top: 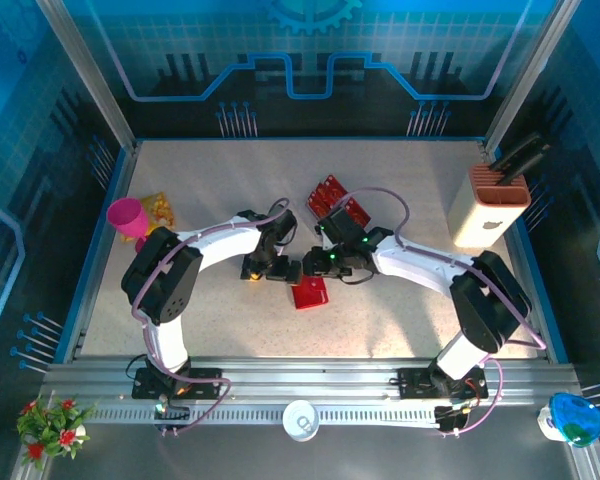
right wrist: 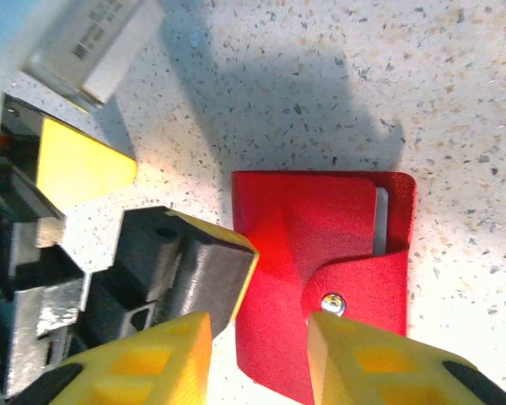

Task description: Put the credit cards into the card holder

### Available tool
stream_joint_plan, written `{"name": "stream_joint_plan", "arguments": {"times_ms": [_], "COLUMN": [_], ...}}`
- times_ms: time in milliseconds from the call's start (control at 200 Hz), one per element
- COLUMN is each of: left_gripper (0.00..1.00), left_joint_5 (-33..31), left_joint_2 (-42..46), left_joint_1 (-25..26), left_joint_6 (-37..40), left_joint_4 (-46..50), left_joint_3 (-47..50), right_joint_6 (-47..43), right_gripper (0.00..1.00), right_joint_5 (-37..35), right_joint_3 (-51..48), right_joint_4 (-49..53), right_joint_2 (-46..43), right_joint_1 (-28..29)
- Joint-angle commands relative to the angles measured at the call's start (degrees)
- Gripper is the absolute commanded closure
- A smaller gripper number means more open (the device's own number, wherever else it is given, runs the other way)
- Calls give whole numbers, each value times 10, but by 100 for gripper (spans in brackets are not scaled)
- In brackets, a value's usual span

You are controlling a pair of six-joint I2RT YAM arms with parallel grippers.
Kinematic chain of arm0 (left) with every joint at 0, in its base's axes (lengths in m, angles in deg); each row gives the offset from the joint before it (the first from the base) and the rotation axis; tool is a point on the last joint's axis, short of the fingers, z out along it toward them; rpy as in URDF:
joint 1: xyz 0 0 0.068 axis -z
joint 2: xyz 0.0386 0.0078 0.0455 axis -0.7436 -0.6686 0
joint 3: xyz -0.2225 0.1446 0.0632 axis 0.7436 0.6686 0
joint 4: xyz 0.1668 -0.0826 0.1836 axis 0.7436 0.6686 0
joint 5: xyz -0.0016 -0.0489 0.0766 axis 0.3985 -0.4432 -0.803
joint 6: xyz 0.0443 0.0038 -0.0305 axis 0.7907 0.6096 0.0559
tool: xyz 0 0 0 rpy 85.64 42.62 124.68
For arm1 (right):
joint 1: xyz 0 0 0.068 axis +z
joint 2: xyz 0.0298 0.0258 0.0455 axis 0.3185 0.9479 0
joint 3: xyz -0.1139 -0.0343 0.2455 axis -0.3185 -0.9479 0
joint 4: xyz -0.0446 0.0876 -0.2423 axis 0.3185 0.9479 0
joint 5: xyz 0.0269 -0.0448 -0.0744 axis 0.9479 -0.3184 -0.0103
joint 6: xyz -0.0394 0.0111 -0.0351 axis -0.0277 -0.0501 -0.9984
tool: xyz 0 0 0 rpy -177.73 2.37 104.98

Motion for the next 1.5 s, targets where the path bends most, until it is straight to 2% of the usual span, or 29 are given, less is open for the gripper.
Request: {"name": "stream_joint_plan", "arguments": {"times_ms": [0, 280, 385, 495, 590, 615, 635, 655, 785, 875, 1016, 1076, 1186, 1236, 1376, 1496], "left_gripper": [1, 1, 1, 1, 1, 1, 1, 1, 1, 1, 1, 1, 1, 1, 1, 1], "left_joint_5": [23, 20, 15, 3, -18, -23, -26, -30, -74, -116, -179, -227, -351, -383, -376, -330], "left_joint_2": [4, 62, 101, 149, 192, 203, 213, 223, 284, 318, 395, 439, 519, 553, 611, 577], "left_joint_1": [7, 5, 2, -3, -12, -16, -18, -22, -44, -61, -96, -102, -108, -117, -159, -219], "left_joint_6": [13, 9, 5, 1, -2, -4, -7, -9, -11, 0, 35, 65, 129, 152, 228, 199], "left_joint_4": [23, 36, 20, -1, -26, -33, -39, -45, -88, -104, -170, -222, -312, -357, -502, -543], "left_joint_3": [-27, -51, -43, -23, 3, 12, 18, 25, 73, 101, 173, 216, 295, 333, 443, 474], "right_joint_6": [-12, 25, 35, 33, 23, 20, 18, 16, 3, 8, -26, -39, -64, -85, -160, -224], "right_gripper": [64, 63, 57, 44, 28, 18, 4, 0, 0, 0, 0, 0, 0, 0, 0, 0], "right_joint_5": [-21, -56, -81, -103, -117, -120, -124, -129, -177, -243, -295, -309, -318, -328, -365, -378], "right_joint_3": [5, -72, -105, -129, -145, -148, -149, -150, -156, -165, -190, -208, -238, -242, -248, -267], "right_joint_4": [45, 49, 65, 82, 95, 99, 104, 109, 138, 157, 125, 88, 31, 17, -35, -109], "right_joint_2": [-21, -113, -166, -223, -272, -284, -293, -303, -354, -374, -389, -397, -398, -388, -356, -339], "right_joint_1": [-5, -16, -23, -39, -59, -66, -70, -75, -107, -132, -182, -202, -245, -258, -272, -282]}}
